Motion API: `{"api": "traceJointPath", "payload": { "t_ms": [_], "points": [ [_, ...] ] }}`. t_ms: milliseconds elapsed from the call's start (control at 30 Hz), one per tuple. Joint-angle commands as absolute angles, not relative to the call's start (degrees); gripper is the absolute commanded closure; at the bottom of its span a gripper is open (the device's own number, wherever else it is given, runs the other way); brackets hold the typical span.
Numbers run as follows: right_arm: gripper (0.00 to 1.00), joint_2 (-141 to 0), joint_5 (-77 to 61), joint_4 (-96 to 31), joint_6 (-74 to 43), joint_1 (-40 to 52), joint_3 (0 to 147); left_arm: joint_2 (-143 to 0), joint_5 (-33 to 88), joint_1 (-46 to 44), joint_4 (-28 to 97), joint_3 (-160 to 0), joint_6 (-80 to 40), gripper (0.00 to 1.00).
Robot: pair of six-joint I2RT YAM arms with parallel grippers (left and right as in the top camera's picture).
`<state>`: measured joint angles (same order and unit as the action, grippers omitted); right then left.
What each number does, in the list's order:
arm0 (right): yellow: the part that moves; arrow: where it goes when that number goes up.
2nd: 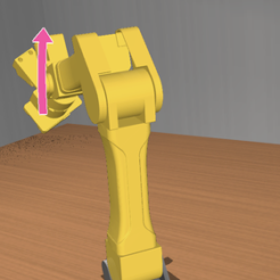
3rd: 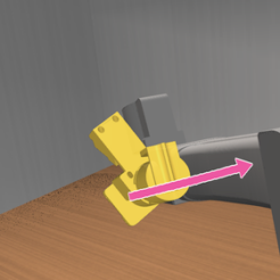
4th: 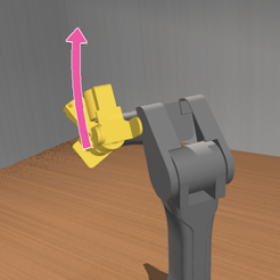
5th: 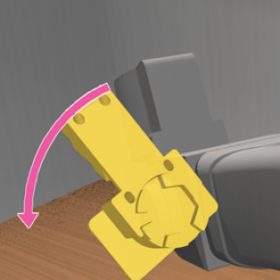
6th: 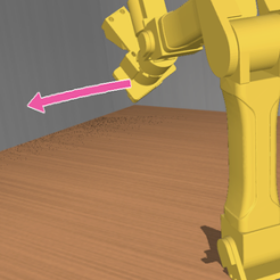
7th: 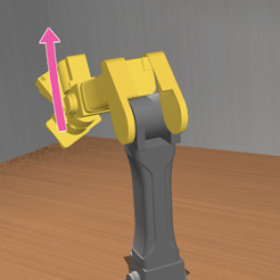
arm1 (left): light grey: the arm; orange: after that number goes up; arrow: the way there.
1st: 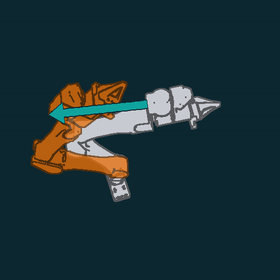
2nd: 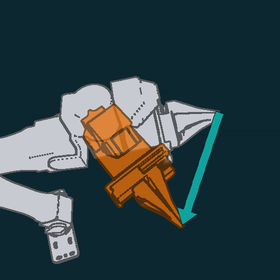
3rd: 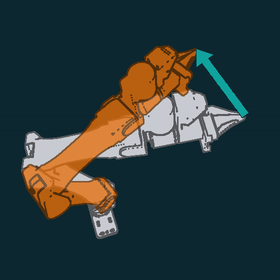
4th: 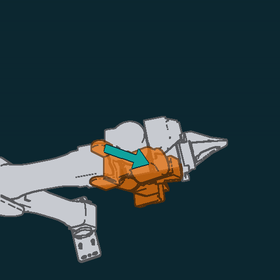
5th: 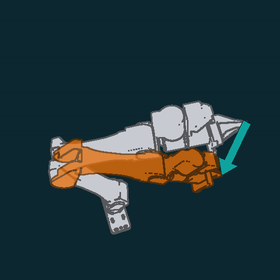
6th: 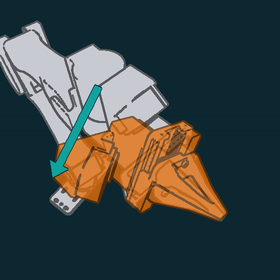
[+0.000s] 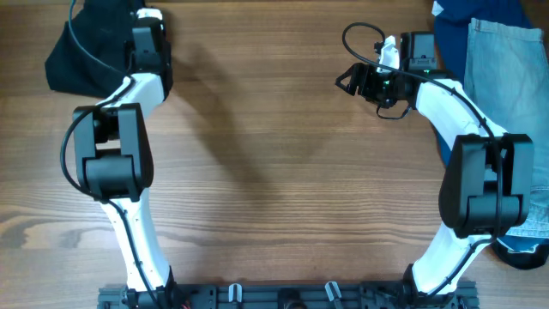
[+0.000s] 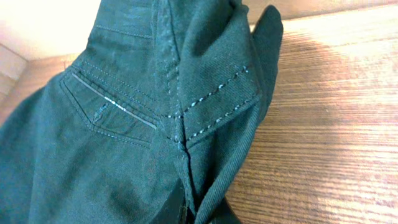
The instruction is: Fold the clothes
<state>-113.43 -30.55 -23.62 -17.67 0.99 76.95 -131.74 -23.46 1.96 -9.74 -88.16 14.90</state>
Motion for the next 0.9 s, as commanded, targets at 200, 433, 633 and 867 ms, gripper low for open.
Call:
{"api": "traceJointPath", "payload": {
  "t_ms": [200, 433, 633, 867],
  "points": [
    [0.20, -113.4, -29.8, -23.3, -18.5, 1.3, 76.6, -134.1, -16.9, 5.9, -17.3, -89.7, 5.2, 0.96],
    [0.20, -113.4, -29.8, -23.2, -19.7, 1.3, 76.6, -135.1, -15.5, 5.5, -20.4, -89.7, 3.8, 0.52],
    [0.20, -113.4, -29.8, -23.6, -19.5, 1.3, 76.6, -127.6, -16.3, 3.5, -22.9, -89.7, 4.1, 0.00],
    [0.01, -112.4, -32.3, -23.2, -10.7, 1.9, 76.8, -108.9, -16.3, 0.6, -15.2, -89.7, 4.0, 0.00]
  ]
}}
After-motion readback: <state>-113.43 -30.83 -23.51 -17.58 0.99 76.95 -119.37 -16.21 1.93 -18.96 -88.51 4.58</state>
